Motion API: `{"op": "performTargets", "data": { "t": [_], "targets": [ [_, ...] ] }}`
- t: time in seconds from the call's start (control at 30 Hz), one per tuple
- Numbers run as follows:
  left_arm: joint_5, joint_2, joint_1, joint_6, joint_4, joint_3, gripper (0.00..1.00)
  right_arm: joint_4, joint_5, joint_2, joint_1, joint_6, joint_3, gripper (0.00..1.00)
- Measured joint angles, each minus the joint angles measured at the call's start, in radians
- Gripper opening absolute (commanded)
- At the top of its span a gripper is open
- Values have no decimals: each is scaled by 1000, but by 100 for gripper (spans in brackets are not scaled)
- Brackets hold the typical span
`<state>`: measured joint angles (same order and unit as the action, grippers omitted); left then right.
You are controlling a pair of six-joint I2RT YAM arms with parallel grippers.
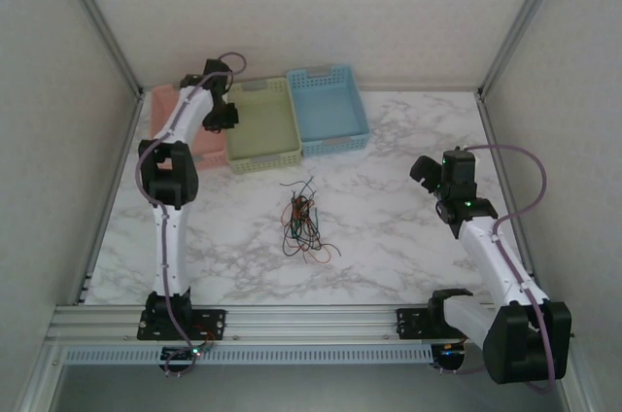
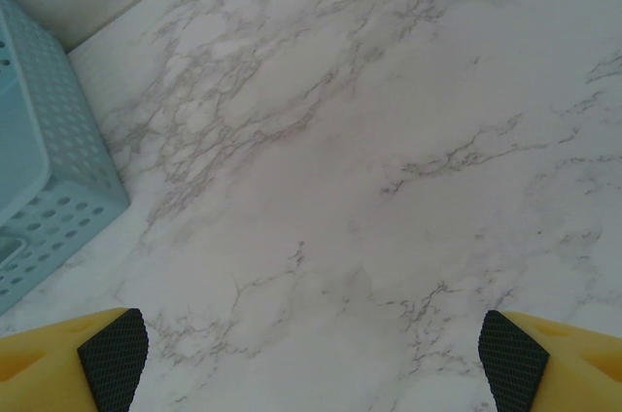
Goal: Untangle the cables
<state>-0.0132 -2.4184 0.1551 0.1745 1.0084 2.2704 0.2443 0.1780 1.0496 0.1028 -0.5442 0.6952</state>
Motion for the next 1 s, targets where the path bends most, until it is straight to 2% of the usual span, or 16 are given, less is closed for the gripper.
{"op": "performTargets", "data": {
  "t": [0.3,0.5,0.63,0.77,0.87,1.0],
  "targets": [
    [-7,-27,133,5,18,48,13,0,0,6,0,0,0,92],
    [-10,-70,158,5,51,127,14,0,-10,19,0,1,0,91],
    [-11,-80,158,6,61,146,15,13,-53,87,3,5,22,87],
    [-12,-100,159,13,80,181,15,126,-79,286,11,17,213,81],
    [-16,-110,161,20,90,198,15,213,-78,467,18,37,444,79],
    [-23,-113,164,24,93,204,15,322,-76,700,24,79,764,68]
  ]
}}
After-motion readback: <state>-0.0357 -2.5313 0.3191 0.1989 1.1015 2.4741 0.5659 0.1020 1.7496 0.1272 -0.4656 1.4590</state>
